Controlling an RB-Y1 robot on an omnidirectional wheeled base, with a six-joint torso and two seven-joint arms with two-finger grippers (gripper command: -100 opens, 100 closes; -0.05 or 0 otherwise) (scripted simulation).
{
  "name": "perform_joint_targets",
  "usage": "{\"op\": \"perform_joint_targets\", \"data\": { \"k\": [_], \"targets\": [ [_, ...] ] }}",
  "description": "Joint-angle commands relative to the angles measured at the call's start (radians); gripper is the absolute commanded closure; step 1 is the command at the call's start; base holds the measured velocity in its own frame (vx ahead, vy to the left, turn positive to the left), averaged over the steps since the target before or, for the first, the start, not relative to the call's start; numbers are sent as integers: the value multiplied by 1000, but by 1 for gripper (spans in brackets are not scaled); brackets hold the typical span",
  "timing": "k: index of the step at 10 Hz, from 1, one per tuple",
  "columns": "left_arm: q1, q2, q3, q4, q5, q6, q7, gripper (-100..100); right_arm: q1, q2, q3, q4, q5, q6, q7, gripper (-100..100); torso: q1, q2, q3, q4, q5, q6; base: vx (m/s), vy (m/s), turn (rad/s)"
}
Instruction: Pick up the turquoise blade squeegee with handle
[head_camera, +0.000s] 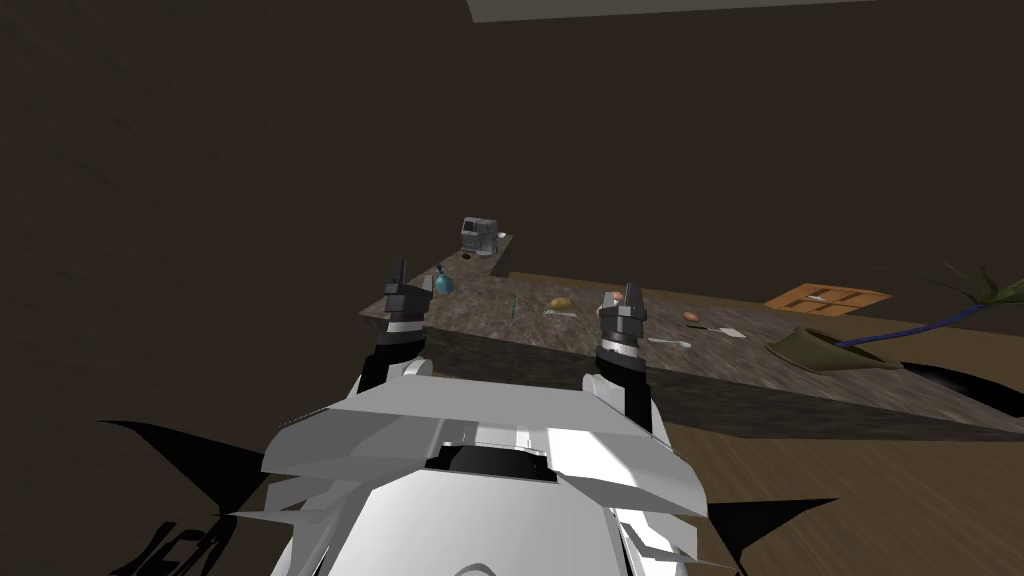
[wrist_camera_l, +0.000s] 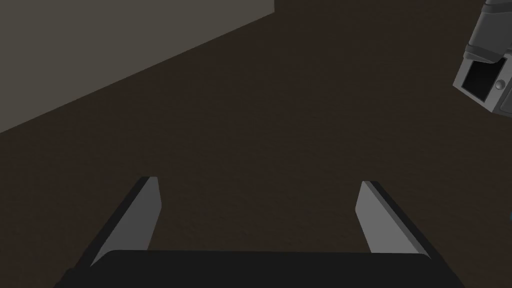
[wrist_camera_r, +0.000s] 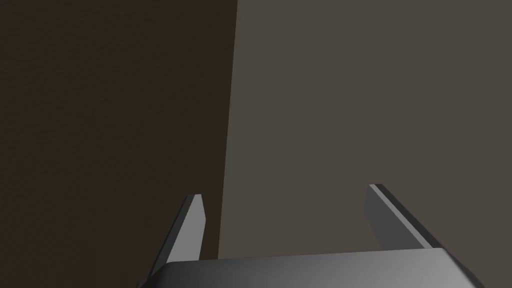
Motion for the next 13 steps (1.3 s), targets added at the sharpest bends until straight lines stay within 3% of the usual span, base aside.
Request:
{"op": "perform_joint_targets", "data": {
  "k": [1, 6, 13],
  "targets": [
    [0, 0, 0, 0, 0, 0, 0, 0, -3, -31, -7, 5, -6, 0, 2, -100, 0, 0, 0, 0, 0, 0, -8, -2, 29],
    [0, 0, 0, 0, 0, 0, 0, 0, -23, -181, -45, 50, -60, 6, 17, -100, -2, 3, 2, 1, 0, 0, -43, -16, 68],
    [0, 0, 0, 0, 0, 0, 0, 0, -38, -368, -71, 113, -139, 17, 37, -100, 0, 3, 2, 1, 0, 0, -48, 4, 90]
  ]
}}
